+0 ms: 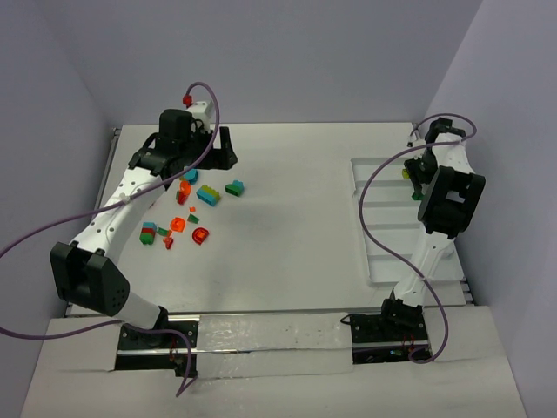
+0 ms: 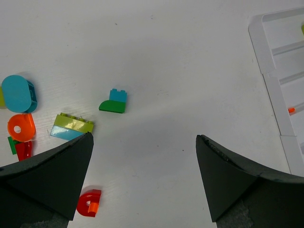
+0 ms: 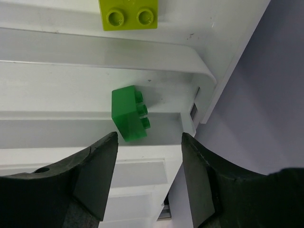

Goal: Sort the legos into containers by color

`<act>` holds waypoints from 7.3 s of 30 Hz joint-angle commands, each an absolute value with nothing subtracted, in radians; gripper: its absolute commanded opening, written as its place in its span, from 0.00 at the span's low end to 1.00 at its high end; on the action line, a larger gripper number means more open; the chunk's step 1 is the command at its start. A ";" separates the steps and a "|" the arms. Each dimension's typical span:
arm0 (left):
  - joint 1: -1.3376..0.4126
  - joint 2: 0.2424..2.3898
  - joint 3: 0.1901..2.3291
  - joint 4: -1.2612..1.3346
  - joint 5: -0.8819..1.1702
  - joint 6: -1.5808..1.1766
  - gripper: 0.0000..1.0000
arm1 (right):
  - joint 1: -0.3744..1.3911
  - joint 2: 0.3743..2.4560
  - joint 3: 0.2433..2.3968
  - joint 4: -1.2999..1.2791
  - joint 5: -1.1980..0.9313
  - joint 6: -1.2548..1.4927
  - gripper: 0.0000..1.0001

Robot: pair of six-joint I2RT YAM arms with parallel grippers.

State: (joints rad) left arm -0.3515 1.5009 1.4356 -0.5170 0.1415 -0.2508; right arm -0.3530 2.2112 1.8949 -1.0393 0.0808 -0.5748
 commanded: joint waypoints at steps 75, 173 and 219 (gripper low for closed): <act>-0.433 2.196 1.752 -0.613 0.005 0.048 0.29 | 0.046 1.811 1.699 -0.843 -0.374 -0.142 0.87; -0.359 1.509 1.390 -0.381 0.378 -0.189 0.00 | -0.063 1.097 1.157 -0.835 -0.361 -0.439 0.00; -0.451 1.589 1.378 -0.310 0.230 0.170 0.02 | -0.264 2.071 1.791 -0.963 0.095 -0.416 0.09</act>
